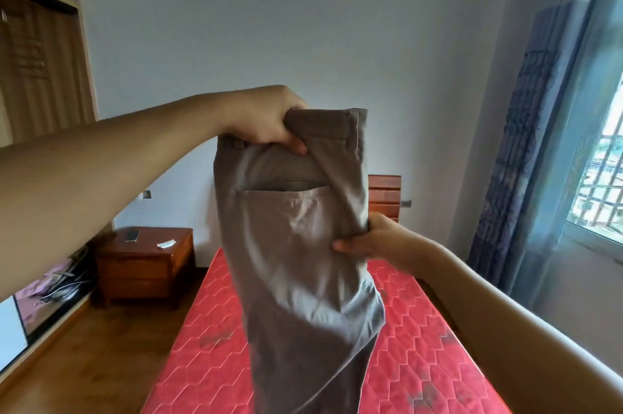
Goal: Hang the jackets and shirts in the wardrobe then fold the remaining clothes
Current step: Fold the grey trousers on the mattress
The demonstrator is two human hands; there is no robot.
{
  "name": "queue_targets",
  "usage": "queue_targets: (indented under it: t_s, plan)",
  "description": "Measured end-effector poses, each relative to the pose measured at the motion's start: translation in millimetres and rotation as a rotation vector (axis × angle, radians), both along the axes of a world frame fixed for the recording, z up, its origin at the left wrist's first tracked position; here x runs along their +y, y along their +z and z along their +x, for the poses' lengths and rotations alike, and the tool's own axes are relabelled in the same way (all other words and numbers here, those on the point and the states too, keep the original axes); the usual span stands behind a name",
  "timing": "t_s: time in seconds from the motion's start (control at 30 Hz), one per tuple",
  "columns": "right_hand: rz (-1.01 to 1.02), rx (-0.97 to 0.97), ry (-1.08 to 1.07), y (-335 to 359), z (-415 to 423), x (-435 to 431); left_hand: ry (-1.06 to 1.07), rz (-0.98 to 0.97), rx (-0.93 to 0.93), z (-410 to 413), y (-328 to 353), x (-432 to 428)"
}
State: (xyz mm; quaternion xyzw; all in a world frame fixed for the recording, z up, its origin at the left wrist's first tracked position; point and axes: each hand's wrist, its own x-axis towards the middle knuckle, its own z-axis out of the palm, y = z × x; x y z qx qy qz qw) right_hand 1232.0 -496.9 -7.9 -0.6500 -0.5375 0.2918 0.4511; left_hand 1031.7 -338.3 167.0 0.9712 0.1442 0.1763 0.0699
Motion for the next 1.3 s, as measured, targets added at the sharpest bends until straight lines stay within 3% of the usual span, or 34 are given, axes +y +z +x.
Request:
queue_targets:
  t_s: [0.1,0.37,0.47,0.53,0.57,0.63,0.67,0.9,1.0,1.13,1.23,1.3]
  plan:
    - [-0.190,-0.209,-0.044,-55.5,22.6,-1.0,0.015,0.017,-0.023,-5.4,8.1,10.5]
    - [-0.164,-0.171,-0.047,-92.0,27.1,-9.8,0.009,-0.003,-0.055,-16.3,3.4,23.8]
    - [-0.080,-0.113,-0.184,-101.5,27.0,-10.0,0.020,-0.009,-0.048,-24.2,7.4,25.7]
    - [-0.043,0.045,-0.338,-108.3,25.9,-9.8,0.030,0.006,-0.077,-27.6,9.7,26.3]
    - [-0.060,0.235,-0.384,-112.4,25.8,-9.0,0.038,0.020,-0.094,-29.2,10.8,26.8]
    - [-0.093,0.618,-0.346,-116.6,19.6,-6.4,0.044,0.028,-0.109,-32.4,12.5,27.2]
    - [-0.069,0.708,-0.305,-117.4,15.3,-4.4,0.042,0.025,-0.111,-33.3,12.9,27.0]
    - [0.163,0.794,-0.225,-107.2,-3.0,11.8,0.024,-0.010,-0.061,-39.5,8.8,32.5]
    - [0.187,0.614,-0.336,-105.6,-5.5,11.9,0.022,-0.049,-0.016,-46.2,6.1,38.2]
    - [0.026,-0.156,-0.448,-85.5,0.3,18.4,0.031,-0.058,-0.037,-43.0,3.7,37.7]
    - [0.206,-0.242,-0.301,-38.3,-20.9,17.9,0.025,-0.053,-0.034,-37.7,4.9,29.4]
    - [0.427,-0.122,-0.146,3.9,-46.9,14.5,0.029,-0.054,-0.016,-34.7,5.4,21.3]
